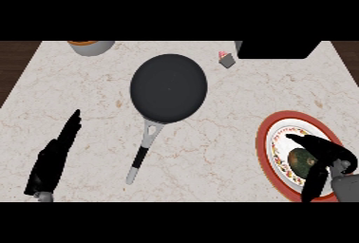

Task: Pick the squash from the plate and place it in the pan

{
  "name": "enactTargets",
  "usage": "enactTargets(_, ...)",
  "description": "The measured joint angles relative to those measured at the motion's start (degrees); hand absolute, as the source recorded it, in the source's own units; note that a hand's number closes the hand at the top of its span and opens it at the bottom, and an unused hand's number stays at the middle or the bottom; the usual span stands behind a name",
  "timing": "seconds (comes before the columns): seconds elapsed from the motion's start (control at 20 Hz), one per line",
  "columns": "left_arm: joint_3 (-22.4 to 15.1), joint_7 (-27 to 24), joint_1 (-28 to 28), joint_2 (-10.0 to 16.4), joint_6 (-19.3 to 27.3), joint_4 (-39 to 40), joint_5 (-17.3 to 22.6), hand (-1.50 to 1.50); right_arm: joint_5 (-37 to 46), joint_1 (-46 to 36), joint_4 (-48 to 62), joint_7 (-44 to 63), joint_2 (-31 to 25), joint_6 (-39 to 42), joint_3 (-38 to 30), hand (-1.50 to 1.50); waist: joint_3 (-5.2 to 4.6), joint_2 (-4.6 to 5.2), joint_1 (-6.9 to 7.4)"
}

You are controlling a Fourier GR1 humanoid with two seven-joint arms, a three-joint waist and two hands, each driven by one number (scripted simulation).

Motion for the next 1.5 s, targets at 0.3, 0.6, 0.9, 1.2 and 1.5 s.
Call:
enactTargets(0.3,0.5,0.1,0.3,-1.8,-0.4,0.0,-1.5,0.00,3.7,-0.3,3.1,-5.1,1.6,-2.7,-2.4,1.50,-0.30,-0.15,0.00)
enactTargets(0.6,1.6,0.0,-0.4,-1.8,-1.5,0.6,-1.9,0.00,2.8,-1.0,4.2,-5.7,3.7,-2.3,-5.2,1.50,-0.53,-0.30,-0.10)
enactTargets(0.9,2.5,-0.1,0.0,-2.1,-2.6,0.5,-1.9,0.00,6.9,-2.3,4.4,-2.9,7.7,-6.9,-5.0,1.50,-0.53,-0.28,-0.13)
enactTargets(1.2,2.7,-0.5,0.2,-2.3,-2.8,0.1,-2.3,0.00,16.7,-7.4,4.3,3.7,13.3,-17.7,-1.1,1.50,-0.22,-0.08,0.22)
enactTargets(1.5,2.3,-0.2,0.4,-2.7,-2.7,-0.3,-2.6,0.00,26.3,-11.1,-1.5,1.6,11.0,-29.0,0.8,1.50,-0.04,-0.16,0.23)
